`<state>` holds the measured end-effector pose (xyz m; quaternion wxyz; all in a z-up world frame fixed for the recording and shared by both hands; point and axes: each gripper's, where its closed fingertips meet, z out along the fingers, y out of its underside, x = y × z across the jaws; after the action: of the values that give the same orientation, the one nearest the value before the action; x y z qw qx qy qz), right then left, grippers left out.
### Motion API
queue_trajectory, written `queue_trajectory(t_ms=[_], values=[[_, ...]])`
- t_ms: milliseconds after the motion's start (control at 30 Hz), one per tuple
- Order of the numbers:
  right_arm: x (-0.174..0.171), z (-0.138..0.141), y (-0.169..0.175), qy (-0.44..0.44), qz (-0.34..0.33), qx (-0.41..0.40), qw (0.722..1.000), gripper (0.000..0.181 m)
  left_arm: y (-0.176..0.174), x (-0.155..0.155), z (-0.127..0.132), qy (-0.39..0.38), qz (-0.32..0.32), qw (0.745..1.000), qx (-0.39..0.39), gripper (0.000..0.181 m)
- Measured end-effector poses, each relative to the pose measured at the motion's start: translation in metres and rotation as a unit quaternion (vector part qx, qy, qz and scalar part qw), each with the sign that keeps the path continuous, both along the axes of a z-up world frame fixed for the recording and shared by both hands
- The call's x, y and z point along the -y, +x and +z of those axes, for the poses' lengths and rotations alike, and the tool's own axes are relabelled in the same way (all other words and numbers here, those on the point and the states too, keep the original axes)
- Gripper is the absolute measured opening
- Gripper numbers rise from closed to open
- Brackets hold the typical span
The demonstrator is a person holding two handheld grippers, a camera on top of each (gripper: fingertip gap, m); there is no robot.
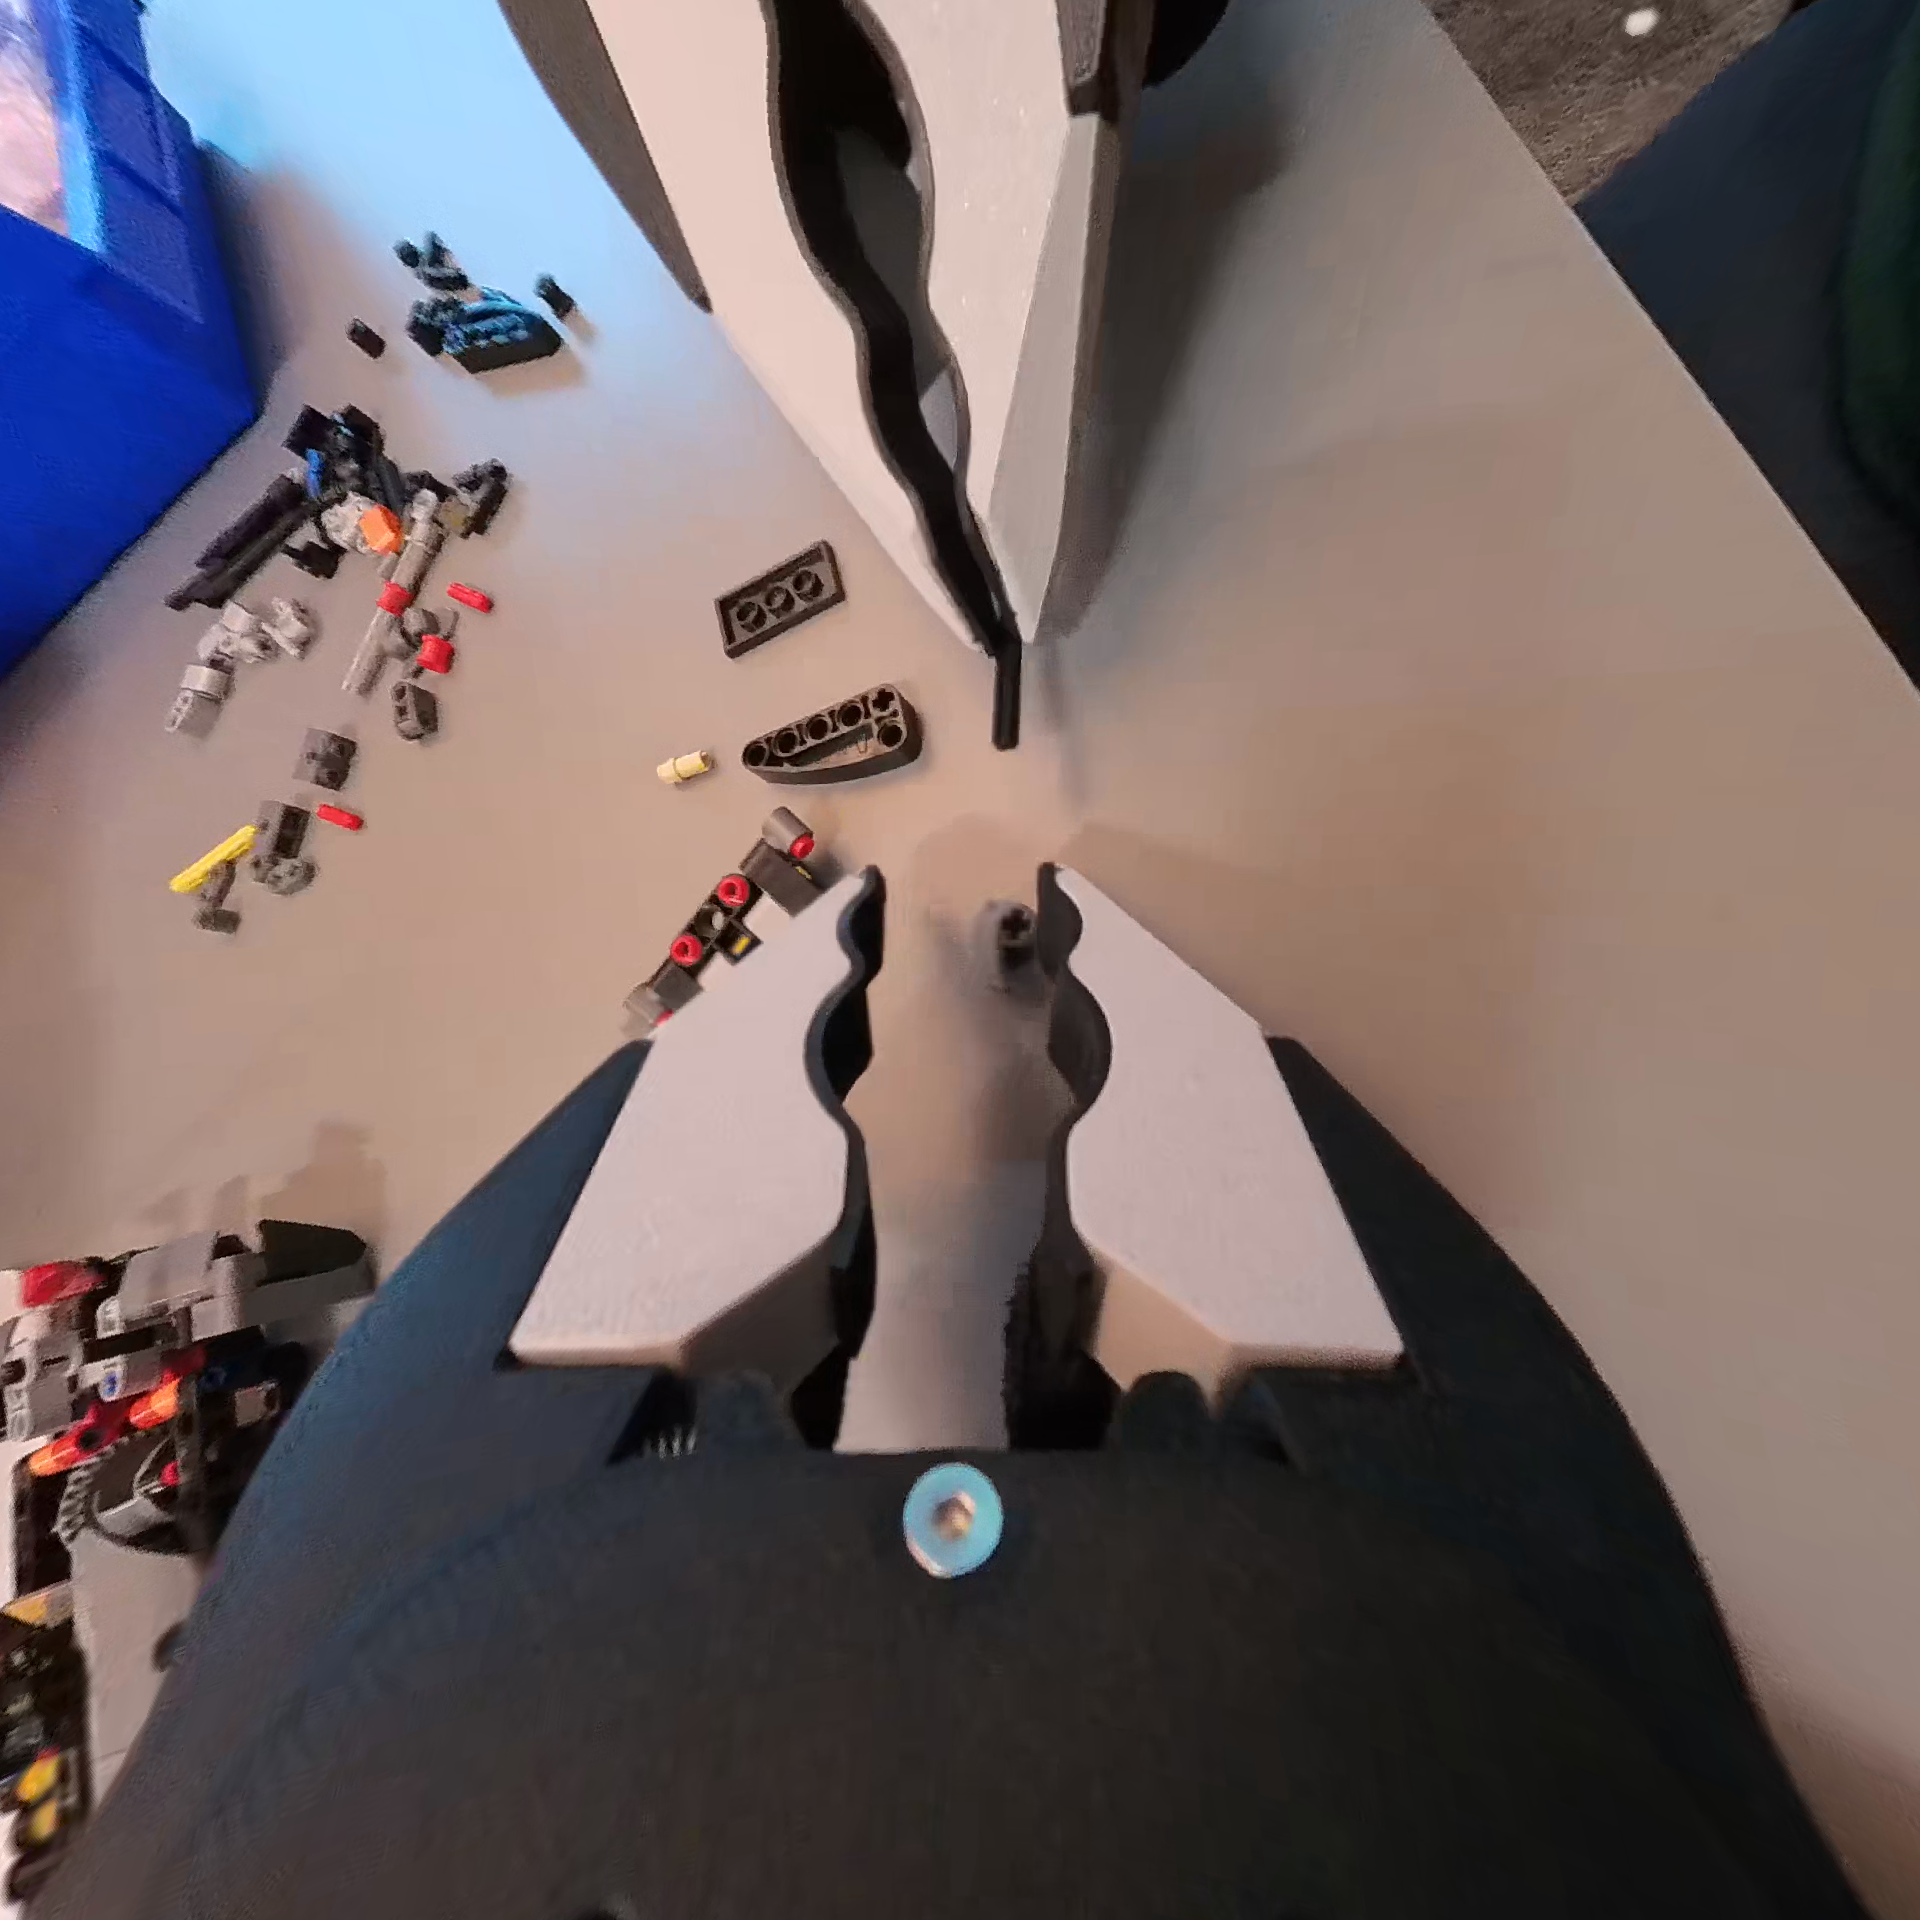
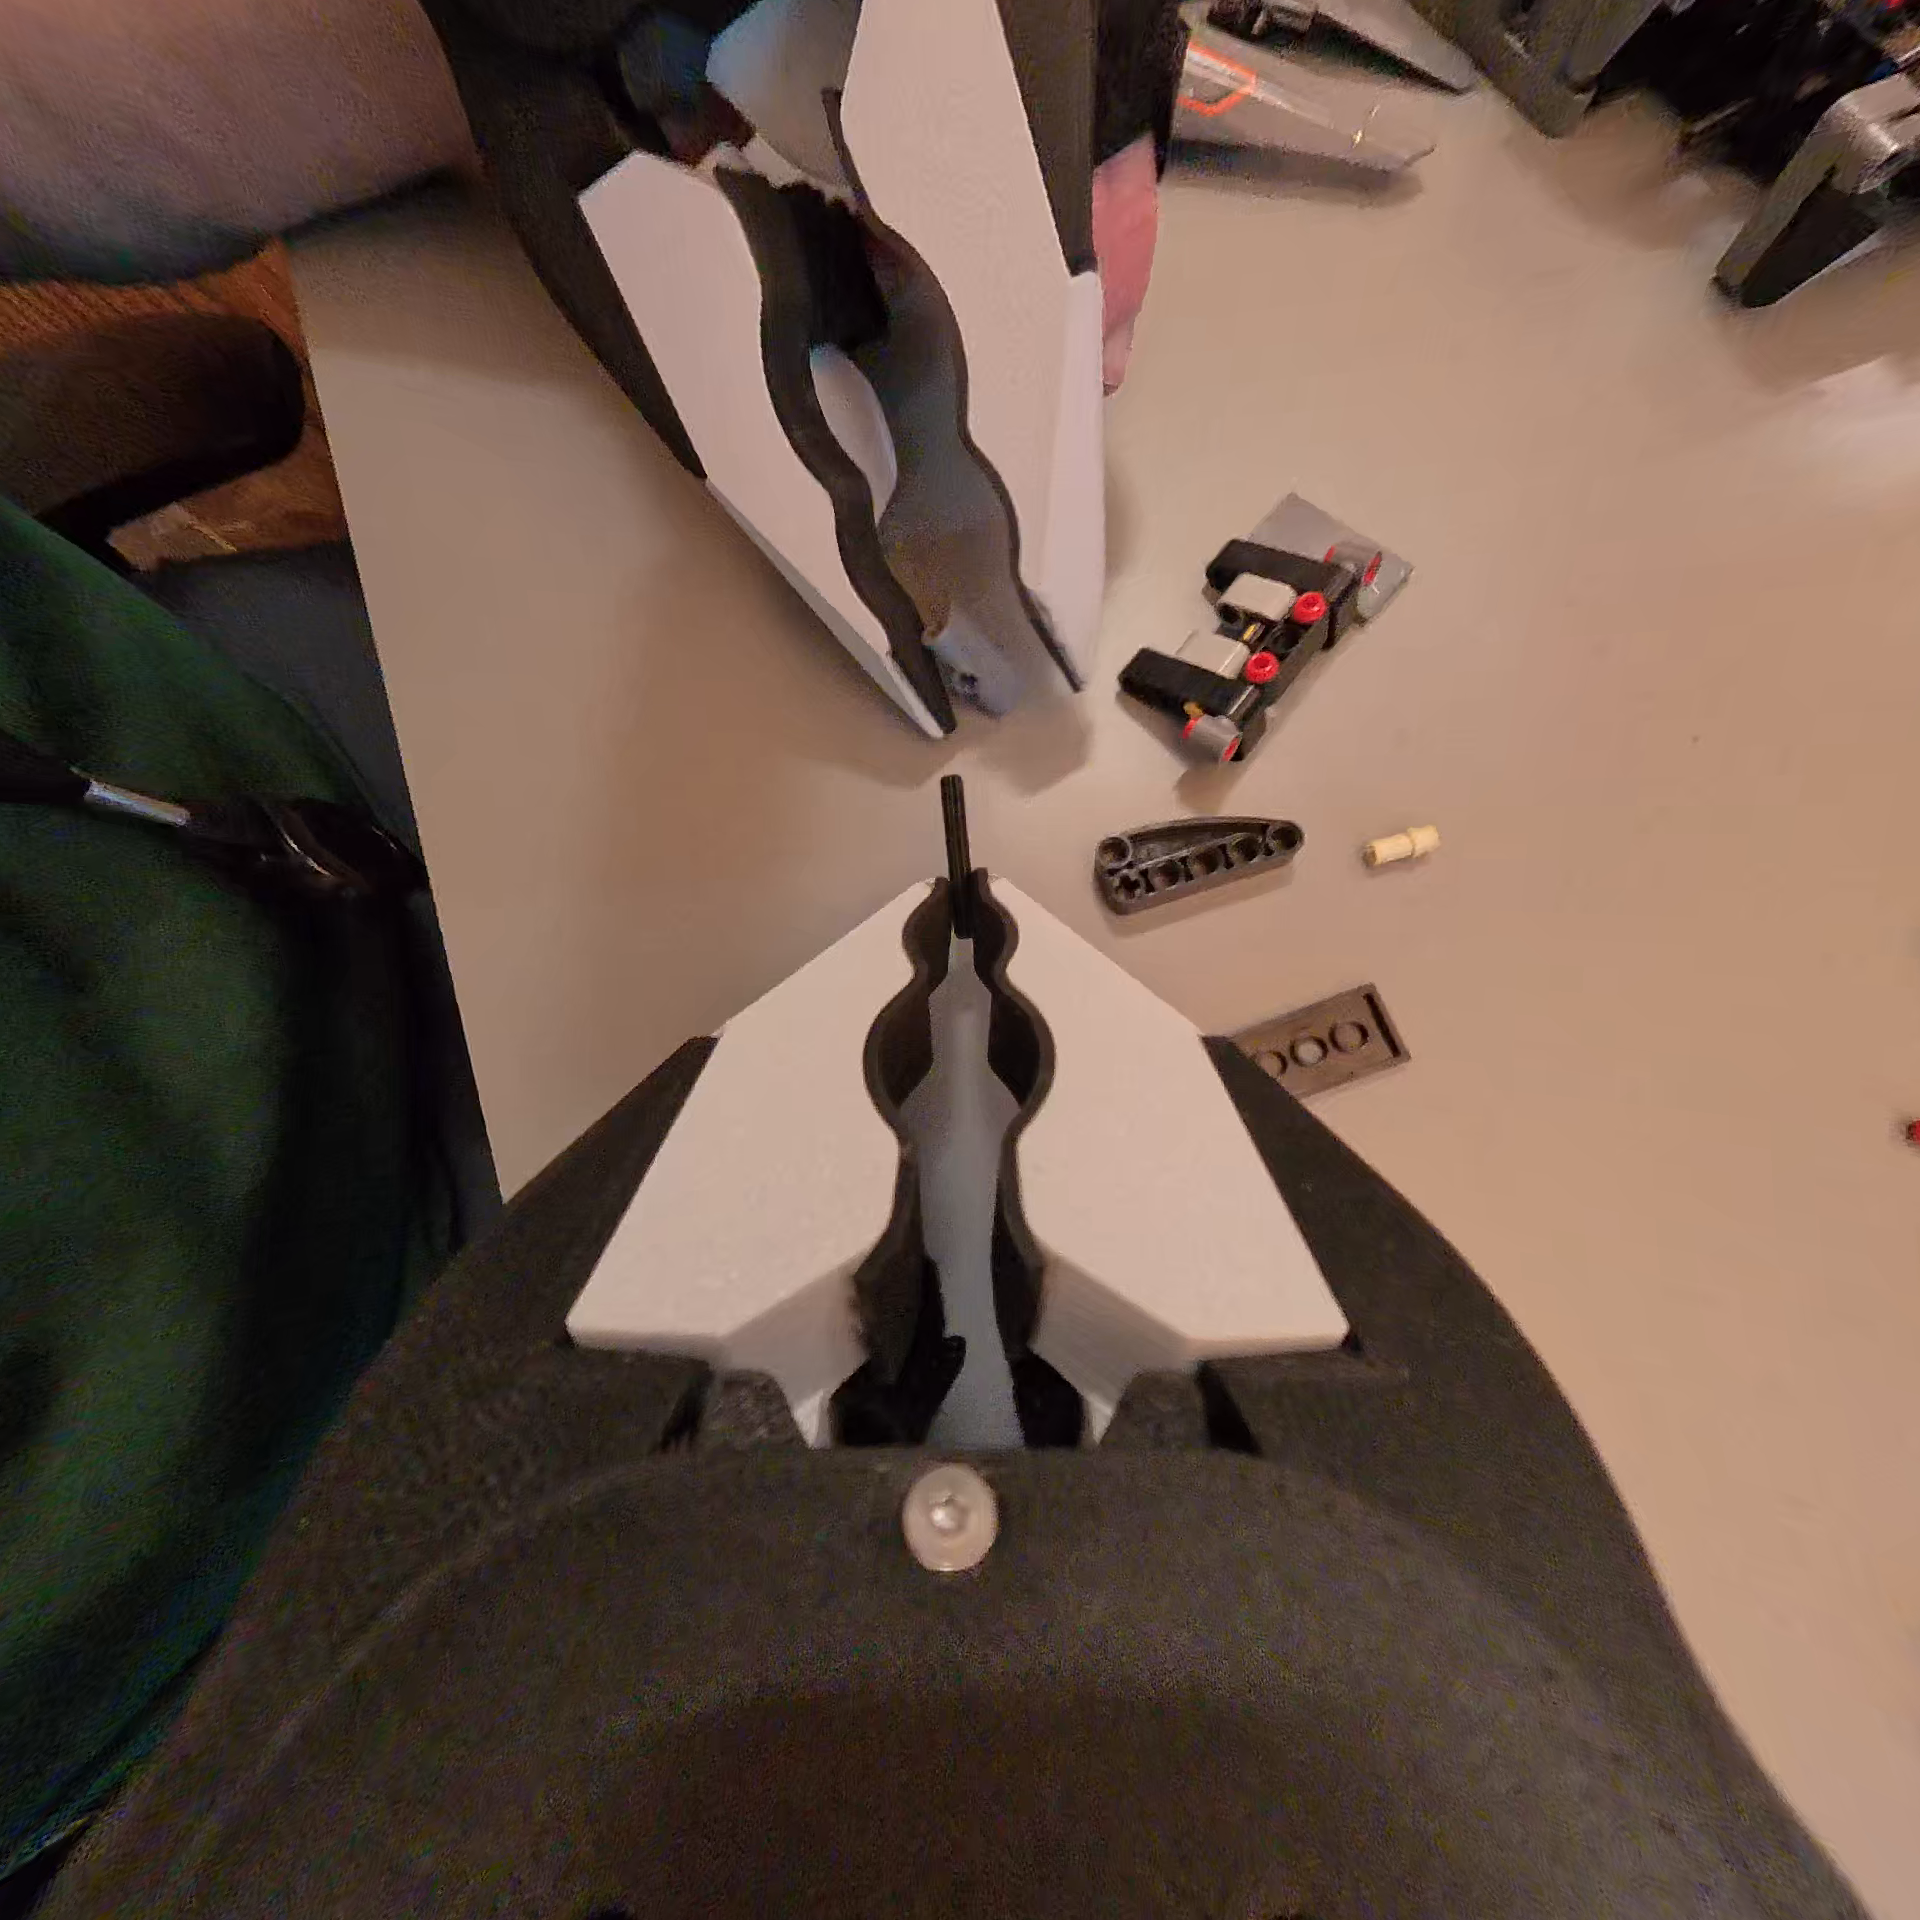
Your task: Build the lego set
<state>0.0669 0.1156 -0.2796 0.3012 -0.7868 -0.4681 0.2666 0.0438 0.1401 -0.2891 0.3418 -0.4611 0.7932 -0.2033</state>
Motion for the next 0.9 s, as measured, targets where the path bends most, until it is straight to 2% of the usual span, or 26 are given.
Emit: queue_trajectory(t_ms=[100,233,533,633,700,833,900], values=[[-0.003,0.011,-0.004,-0.015,-0.001,-0.037,0.999,0.001,0.006,0.000,0.016,0.016,0.001,0.999,0.040,0.030],[-0.009,0.023,-0.007,-0.039,-0.006,-0.087,0.995,0.001,0.012,0.006,0.029,0.057,-0.013,0.995,0.078,0.017],[-0.011,0.027,-0.013,-0.069,-0.001,-0.110,0.991,0.001,0.015,0.010,0.032,0.091,-0.023,0.992,0.086,0.002],[-0.015,0.036,-0.012,-0.059,-0.005,-0.135,0.989,0.002,0.017,0.007,0.040,0.066,-0.007,0.992,0.108,0.002],[-0.014,0.047,-0.011,-0.036,0.003,-0.162,0.986,0.008,0.017,0.005,0.046,0.028,0.002,0.992,0.126,0.002],[-0.013,0.054,-0.008,0.001,0.005,-0.169,0.986,0.013,0.018,0.006,0.058,-0.037,0.004,0.986,0.164,0.002],[-0.013,0.058,-0.007,0.005,0.001,-0.180,0.984,0.009,0.019,0.009,0.063,-0.055,-0.003,0.982,0.179,0.002]])
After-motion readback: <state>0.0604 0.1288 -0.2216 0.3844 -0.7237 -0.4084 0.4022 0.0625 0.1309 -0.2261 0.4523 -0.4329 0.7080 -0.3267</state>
